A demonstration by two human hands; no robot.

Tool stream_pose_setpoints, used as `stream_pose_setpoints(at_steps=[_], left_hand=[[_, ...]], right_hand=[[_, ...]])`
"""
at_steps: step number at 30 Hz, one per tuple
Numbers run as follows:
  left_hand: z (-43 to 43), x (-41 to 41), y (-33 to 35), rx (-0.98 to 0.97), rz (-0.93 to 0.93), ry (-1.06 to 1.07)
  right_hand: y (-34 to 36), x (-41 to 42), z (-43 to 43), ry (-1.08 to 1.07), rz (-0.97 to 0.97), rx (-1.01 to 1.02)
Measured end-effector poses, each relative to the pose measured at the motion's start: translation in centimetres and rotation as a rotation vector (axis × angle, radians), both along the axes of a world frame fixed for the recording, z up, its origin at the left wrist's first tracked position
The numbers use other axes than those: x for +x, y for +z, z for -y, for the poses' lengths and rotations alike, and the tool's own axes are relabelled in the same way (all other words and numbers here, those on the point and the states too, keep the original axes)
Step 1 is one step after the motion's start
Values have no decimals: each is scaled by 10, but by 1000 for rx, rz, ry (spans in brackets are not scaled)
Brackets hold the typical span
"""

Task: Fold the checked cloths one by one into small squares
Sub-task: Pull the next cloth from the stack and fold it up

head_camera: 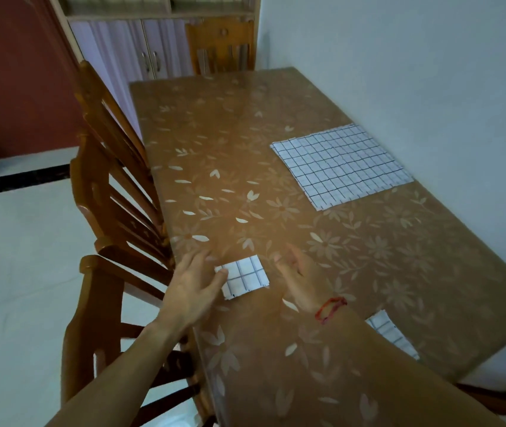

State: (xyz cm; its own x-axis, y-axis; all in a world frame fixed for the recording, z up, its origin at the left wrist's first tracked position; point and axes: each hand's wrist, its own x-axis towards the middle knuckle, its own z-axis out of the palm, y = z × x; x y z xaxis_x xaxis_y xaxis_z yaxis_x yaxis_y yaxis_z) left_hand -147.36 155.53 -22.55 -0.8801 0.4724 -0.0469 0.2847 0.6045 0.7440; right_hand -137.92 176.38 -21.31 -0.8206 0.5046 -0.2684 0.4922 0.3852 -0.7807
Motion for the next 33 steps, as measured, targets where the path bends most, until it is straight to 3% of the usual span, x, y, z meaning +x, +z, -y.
stream_pose_setpoints(at_steps=[9, 19, 27, 33], left_hand=[[38, 22, 50, -126, -252, -83], [67, 37, 87, -274, -409, -34], [110, 47, 111, -405, -446, 142], [167, 66, 124, -450, -422, 305]], right_hand=[[44, 32, 18, 138, -54, 325], [79, 38, 41, 278, -91, 665], [101, 18, 67, 444, -118, 766], [108, -7, 126, 643, -166, 717]])
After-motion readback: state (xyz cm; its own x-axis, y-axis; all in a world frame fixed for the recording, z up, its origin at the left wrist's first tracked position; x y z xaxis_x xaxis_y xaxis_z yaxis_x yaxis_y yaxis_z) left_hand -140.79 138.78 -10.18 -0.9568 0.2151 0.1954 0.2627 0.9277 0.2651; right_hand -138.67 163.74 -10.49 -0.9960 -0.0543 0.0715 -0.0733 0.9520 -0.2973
